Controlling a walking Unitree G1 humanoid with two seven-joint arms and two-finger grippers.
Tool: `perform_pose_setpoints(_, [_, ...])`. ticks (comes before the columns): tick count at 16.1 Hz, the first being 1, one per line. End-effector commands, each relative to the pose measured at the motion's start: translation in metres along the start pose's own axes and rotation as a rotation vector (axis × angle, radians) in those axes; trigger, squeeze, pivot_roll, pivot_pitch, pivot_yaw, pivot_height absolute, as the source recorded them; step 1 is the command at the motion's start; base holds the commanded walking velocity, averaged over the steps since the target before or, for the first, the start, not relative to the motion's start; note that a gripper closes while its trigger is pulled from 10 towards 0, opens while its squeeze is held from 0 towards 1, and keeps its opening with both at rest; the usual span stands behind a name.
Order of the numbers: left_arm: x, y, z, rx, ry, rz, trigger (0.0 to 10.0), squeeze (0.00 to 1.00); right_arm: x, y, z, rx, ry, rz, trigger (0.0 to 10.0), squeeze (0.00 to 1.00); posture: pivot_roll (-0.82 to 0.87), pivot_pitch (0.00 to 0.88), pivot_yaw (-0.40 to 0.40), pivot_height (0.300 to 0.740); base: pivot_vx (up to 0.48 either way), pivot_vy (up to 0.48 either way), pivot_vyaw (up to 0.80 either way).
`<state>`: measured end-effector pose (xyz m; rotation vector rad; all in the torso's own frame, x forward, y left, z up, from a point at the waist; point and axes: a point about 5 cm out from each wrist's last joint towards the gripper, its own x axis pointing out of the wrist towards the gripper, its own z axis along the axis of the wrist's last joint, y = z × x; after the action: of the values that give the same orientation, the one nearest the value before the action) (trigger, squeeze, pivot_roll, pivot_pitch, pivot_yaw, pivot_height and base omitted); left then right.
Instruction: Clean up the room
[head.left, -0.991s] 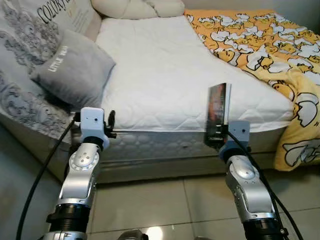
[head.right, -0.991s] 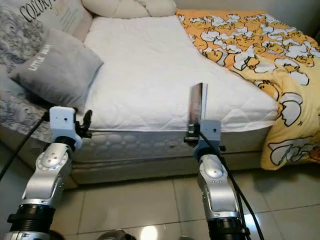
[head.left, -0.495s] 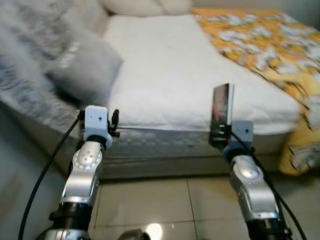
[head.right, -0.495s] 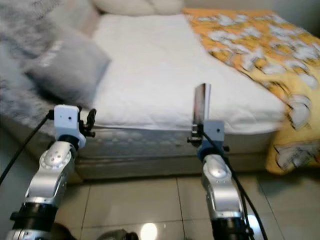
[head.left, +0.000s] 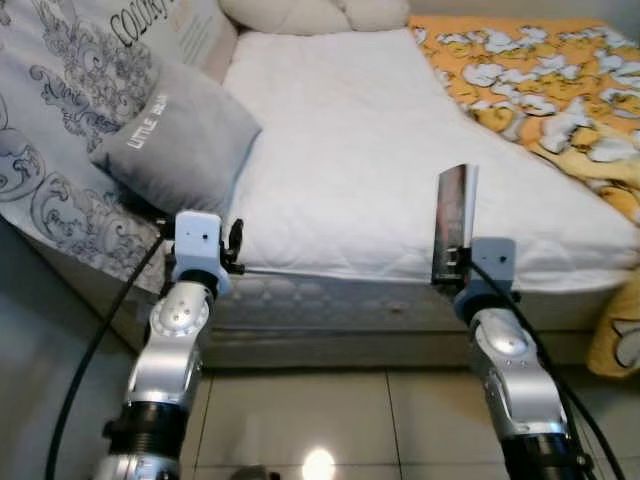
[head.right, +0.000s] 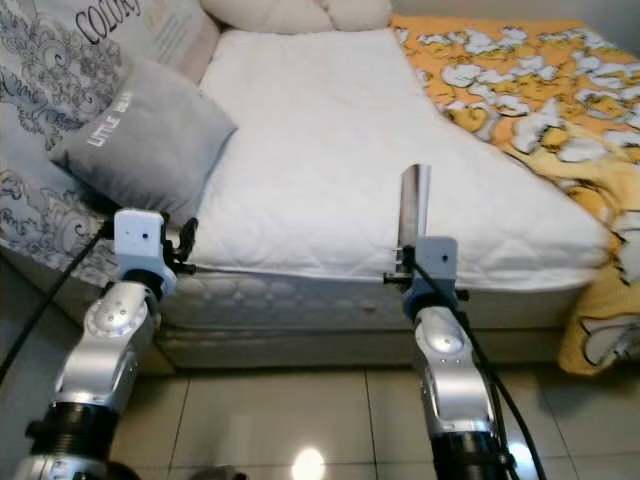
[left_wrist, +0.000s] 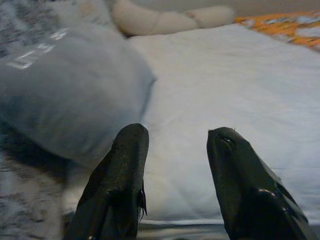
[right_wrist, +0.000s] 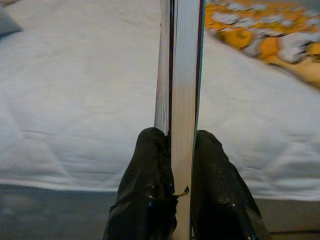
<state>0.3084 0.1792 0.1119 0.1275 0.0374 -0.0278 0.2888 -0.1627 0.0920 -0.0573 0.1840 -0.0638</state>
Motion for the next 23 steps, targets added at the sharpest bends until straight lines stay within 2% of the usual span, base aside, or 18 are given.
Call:
perform_pose_setpoints(1, [0.001, 0.000, 0.001, 0.000, -0.006, -0.003, 10.0, 0.00, 0.002, 0.006, 0.014, -0.014, -0.059, 0.031, 10.0, 0.00, -0.02, 0.000, 0.018, 0.740, 0.307, 0.000, 0.00])
perform_pose_setpoints(5, [0.002, 0.000, 0.002, -0.002, -0.007, -0.004, 10.0, 0.00, 0.002, 0.007, 0.016, -0.028, -0.065, 0.052, 10.0, 0.00, -0.02, 0.000, 0.020, 0.740, 0.305, 0.000, 0.48])
perform_pose_setpoints(19, [0.002, -0.001, -0.001, -0.035, 0.002, -0.016, 10.0, 0.00, 0.003, 0.009, 0.018, -0.047, -0.072, 0.069, 10.0, 0.00, -0.02, 0.000, 0.019, 0.740, 0.323, 0.000, 0.00])
perform_pose_setpoints(21, [-0.001, 0.000, -0.007, -0.036, 0.021, -0.020, 10.0, 0.00, 0.003, 0.007, 0.020, -0.022, -0.086, 0.062, 10.0, 0.00, -0.02, 0.000, 0.018, 0.740, 0.345, 0.000, 0.80])
perform_pose_setpoints(23, [-0.001, 0.000, -0.009, -0.038, 0.026, -0.020, 10.0, 0.00, 0.003, 0.008, 0.020, -0.040, -0.081, 0.065, 10.0, 0.00, -0.02, 0.000, 0.018, 0.740, 0.345, 0.000, 0.35])
